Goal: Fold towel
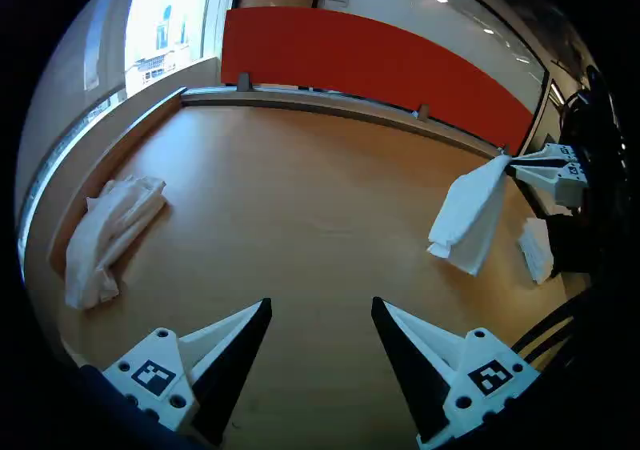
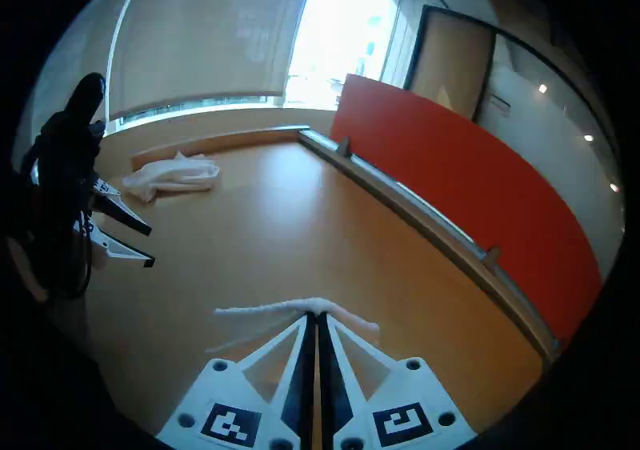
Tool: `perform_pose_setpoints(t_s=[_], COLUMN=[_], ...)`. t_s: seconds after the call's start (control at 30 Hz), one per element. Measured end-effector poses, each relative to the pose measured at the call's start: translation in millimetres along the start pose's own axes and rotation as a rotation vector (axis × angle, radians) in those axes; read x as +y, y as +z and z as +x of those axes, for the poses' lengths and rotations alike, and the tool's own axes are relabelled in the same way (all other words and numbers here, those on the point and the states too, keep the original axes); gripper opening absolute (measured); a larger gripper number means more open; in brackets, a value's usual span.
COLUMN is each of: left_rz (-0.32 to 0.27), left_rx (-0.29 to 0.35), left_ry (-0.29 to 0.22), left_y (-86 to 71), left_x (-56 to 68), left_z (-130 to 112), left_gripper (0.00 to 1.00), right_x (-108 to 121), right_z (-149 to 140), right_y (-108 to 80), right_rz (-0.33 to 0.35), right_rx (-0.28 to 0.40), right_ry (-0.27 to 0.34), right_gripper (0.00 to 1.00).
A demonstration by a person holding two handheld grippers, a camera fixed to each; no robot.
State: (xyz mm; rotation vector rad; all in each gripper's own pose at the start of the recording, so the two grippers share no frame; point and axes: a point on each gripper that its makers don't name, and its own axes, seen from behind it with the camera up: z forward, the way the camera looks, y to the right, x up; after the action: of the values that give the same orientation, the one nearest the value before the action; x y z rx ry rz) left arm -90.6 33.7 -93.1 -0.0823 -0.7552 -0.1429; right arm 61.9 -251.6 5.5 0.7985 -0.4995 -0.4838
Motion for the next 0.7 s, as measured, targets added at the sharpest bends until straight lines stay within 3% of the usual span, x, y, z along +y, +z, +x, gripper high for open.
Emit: perform_pose_setpoints(t_s=[0.4,0.7], left_rz=[-0.011,-0.023], left_rx=[-0.002,-0.004], left_ry=[0.021,0.034], left_y=[0.7,4.7], left_x=[5.0,11.9], left_z=[2.6,5.4], left_gripper=[0.93,0.93], right_x=[33.7,67.1], right_z=[5.6,-6.4], right_y=[-26.6,-53.0], right_rz=[-0.053,-0.098], right_rx=[0.021,0.015], right_ry=[0.038,0.067], right_gripper=[0.02,0.02])
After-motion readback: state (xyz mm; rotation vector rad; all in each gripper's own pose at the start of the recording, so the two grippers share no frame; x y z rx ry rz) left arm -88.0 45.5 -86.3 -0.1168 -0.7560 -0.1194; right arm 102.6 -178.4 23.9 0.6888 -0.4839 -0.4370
